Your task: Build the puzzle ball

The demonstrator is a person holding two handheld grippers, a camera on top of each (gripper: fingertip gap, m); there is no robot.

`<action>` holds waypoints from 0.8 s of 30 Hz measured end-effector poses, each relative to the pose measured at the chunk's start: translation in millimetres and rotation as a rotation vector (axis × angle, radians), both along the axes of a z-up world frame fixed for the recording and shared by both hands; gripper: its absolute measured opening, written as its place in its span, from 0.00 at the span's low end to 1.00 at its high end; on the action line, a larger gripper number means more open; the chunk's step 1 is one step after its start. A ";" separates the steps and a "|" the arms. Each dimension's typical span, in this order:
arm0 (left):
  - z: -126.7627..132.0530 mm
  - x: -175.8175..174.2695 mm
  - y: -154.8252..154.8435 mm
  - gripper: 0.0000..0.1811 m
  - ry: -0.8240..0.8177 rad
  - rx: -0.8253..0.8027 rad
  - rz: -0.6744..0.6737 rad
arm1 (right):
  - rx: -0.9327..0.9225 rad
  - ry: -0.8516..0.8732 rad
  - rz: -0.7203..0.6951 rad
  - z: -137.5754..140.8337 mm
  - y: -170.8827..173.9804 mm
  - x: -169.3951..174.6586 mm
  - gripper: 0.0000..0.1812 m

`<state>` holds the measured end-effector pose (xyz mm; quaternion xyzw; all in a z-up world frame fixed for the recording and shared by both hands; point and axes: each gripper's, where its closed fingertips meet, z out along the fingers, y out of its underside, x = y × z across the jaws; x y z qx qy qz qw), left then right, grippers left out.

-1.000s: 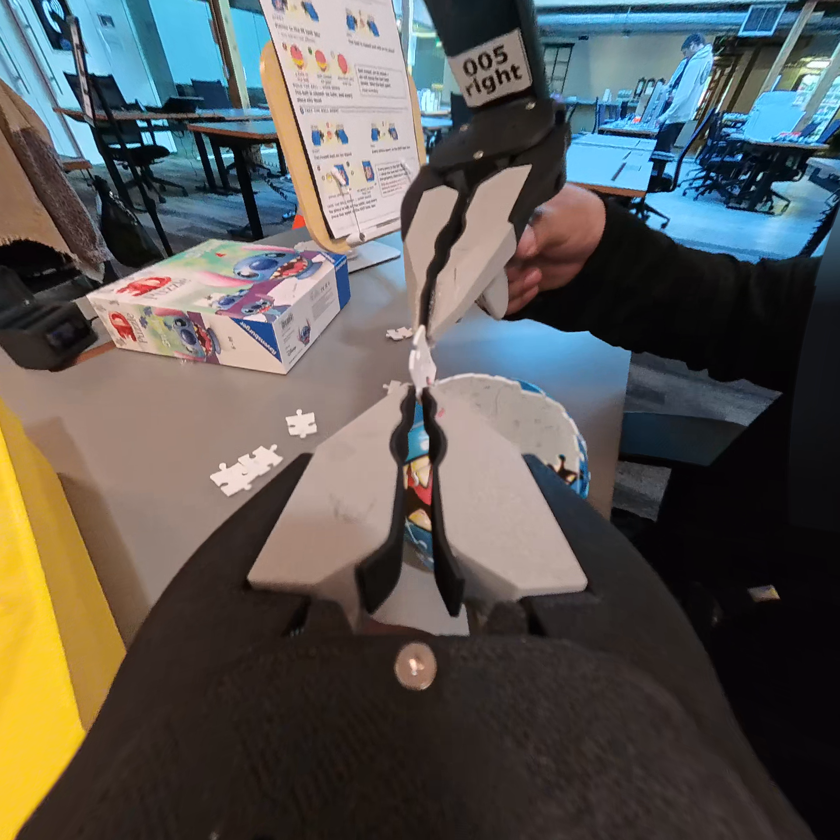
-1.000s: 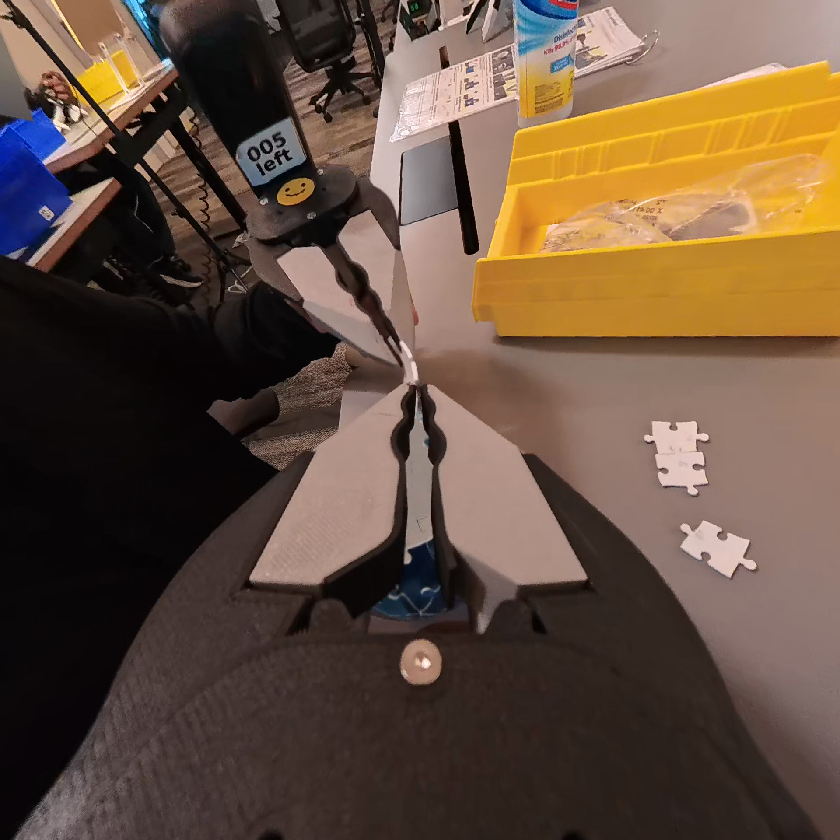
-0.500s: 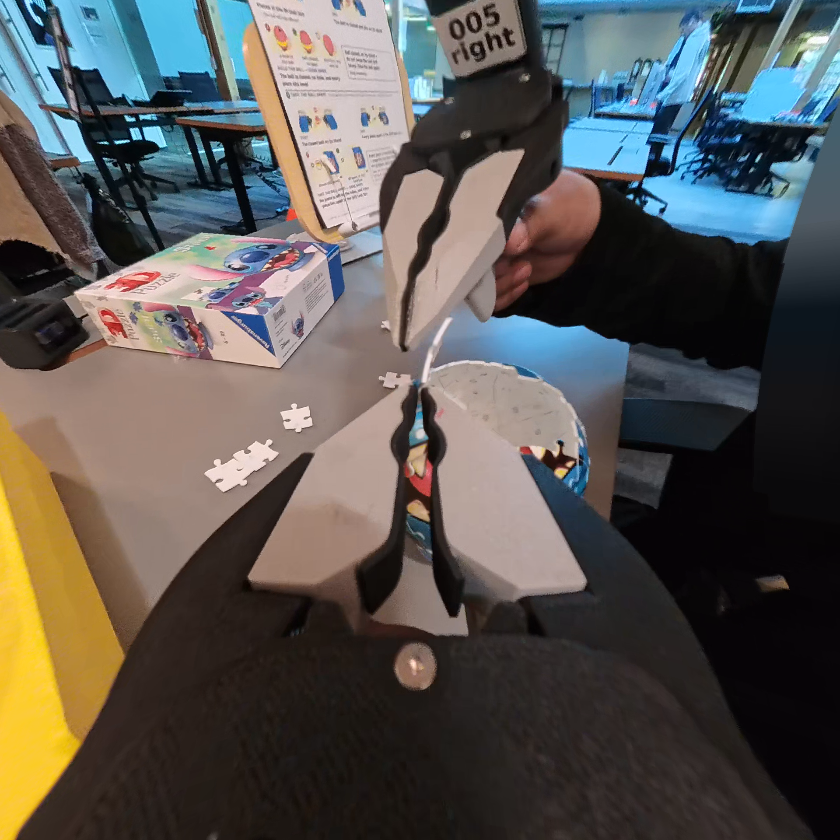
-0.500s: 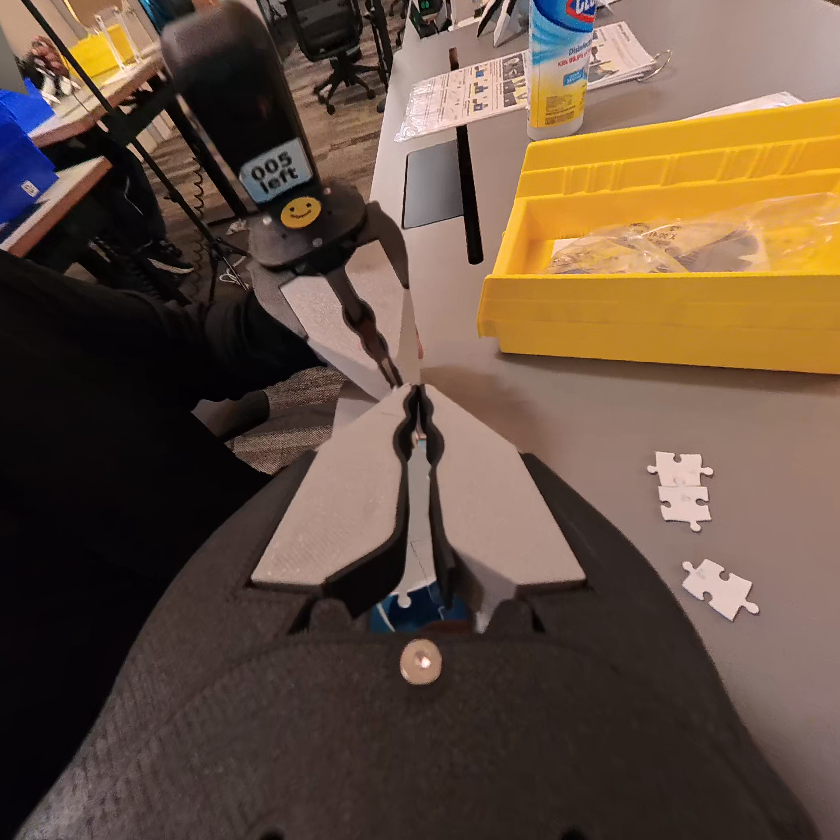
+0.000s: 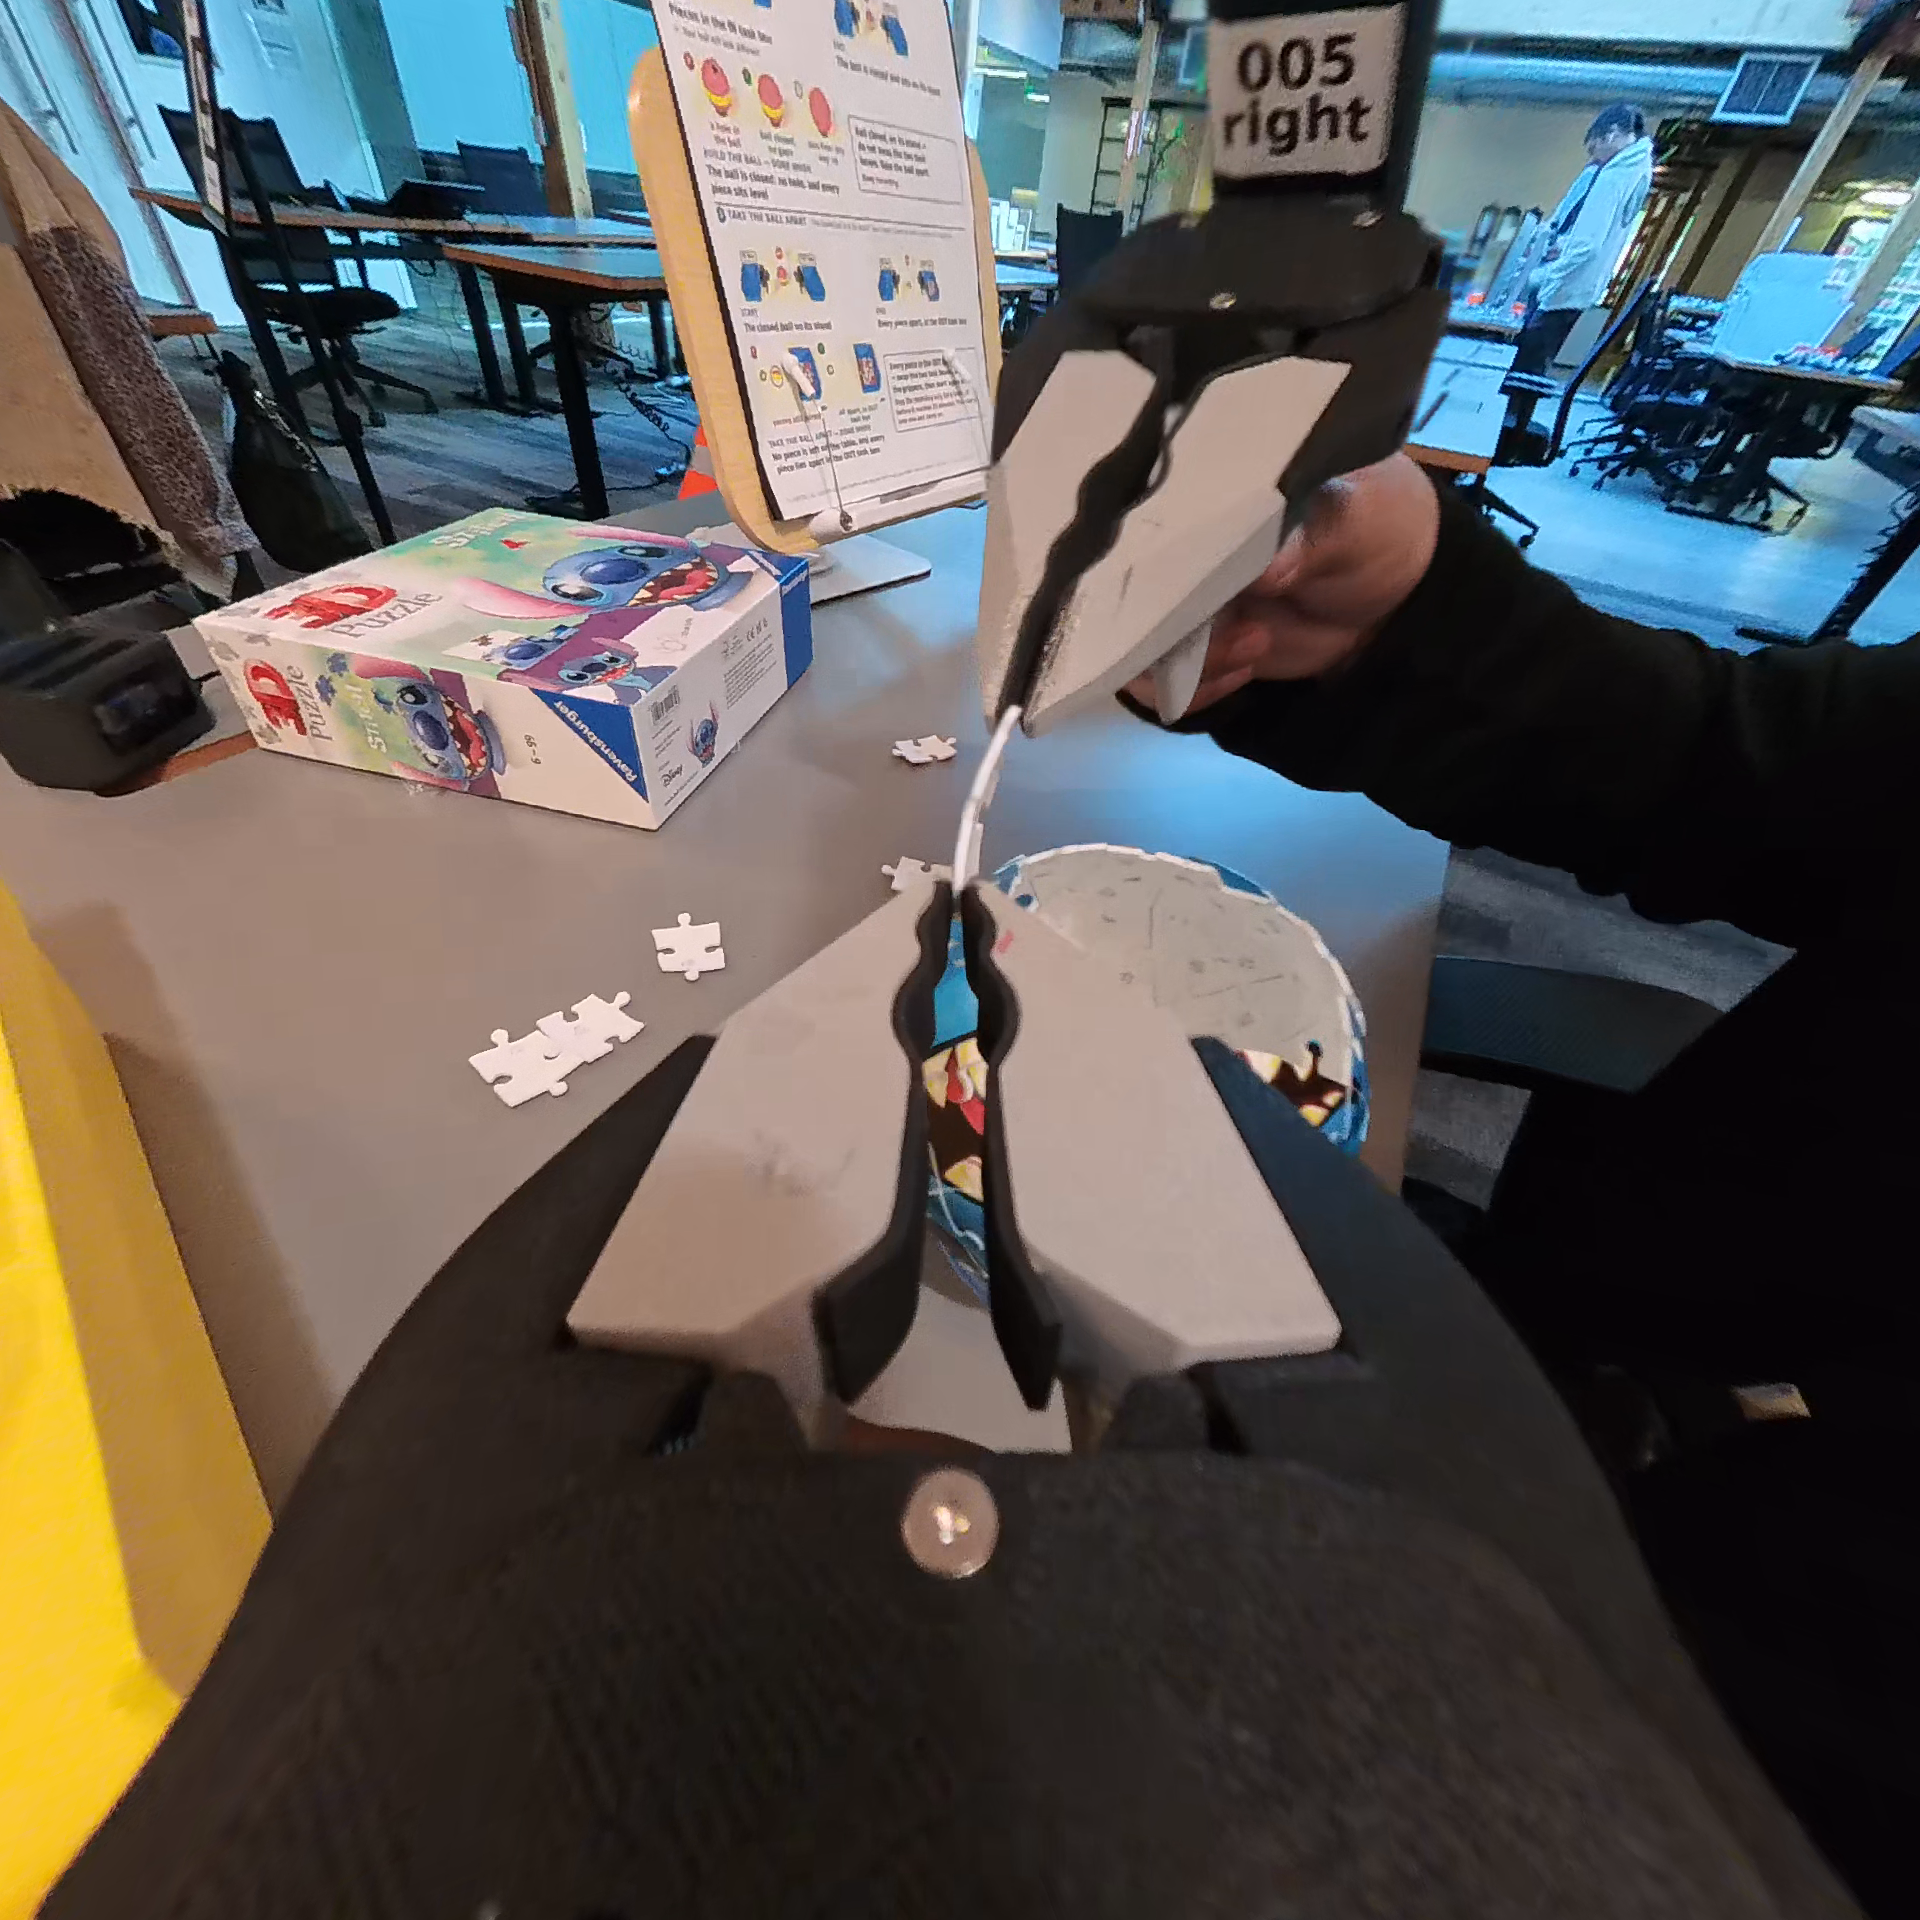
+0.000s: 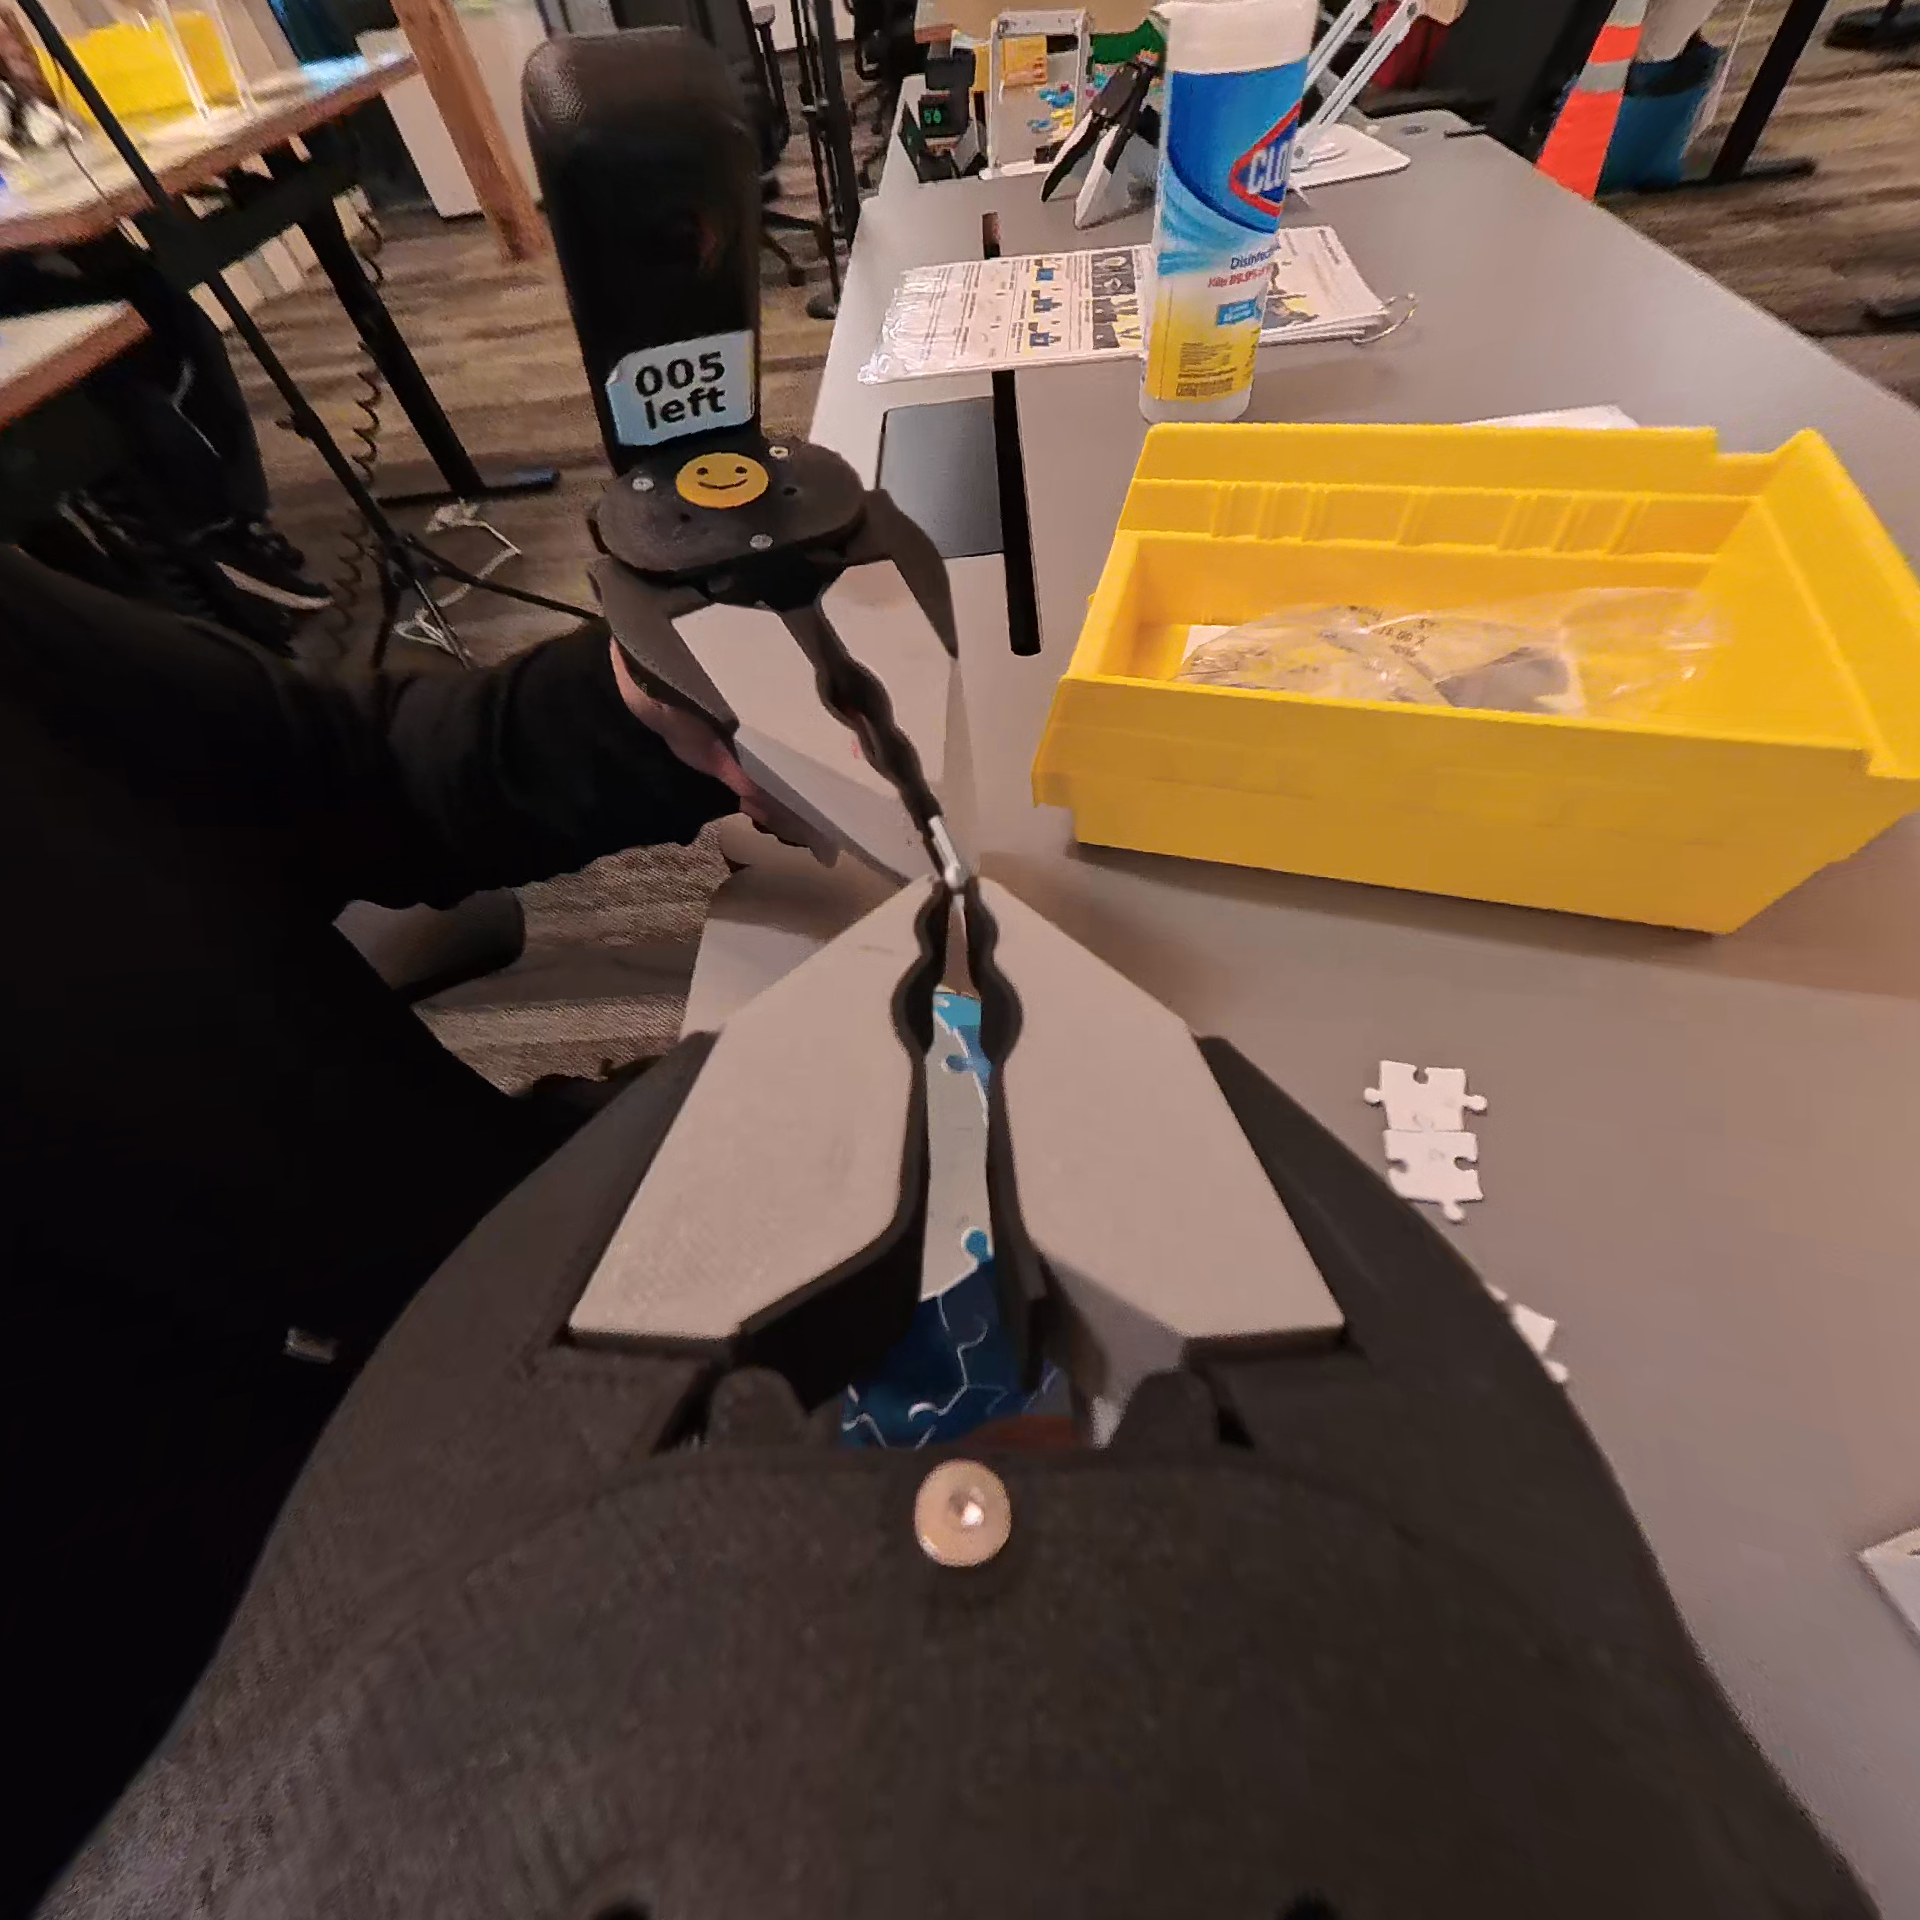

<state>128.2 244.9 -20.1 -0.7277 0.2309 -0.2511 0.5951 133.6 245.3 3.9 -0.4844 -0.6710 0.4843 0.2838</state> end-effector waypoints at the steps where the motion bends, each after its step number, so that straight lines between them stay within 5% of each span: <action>1: -0.7 1.5 0.2 0.00 0.002 -0.003 -0.002 | 0.031 0.003 -0.003 0.6 -1.1 -0.2 0.00; 15: -6.8 5.7 -0.9 0.00 0.075 -0.002 -0.003 | 0.205 0.005 -0.008 -3.9 -7.6 -2.2 0.00; 21: -5.3 -6.1 -11.6 0.06 0.082 0.008 0.025 | 0.421 0.074 0.002 -4.0 -14.4 9.7 0.00; 24: -8.8 -23.4 -17.1 0.01 0.072 0.017 0.058 | 0.602 0.124 0.017 -6.0 -20.5 17.9 0.00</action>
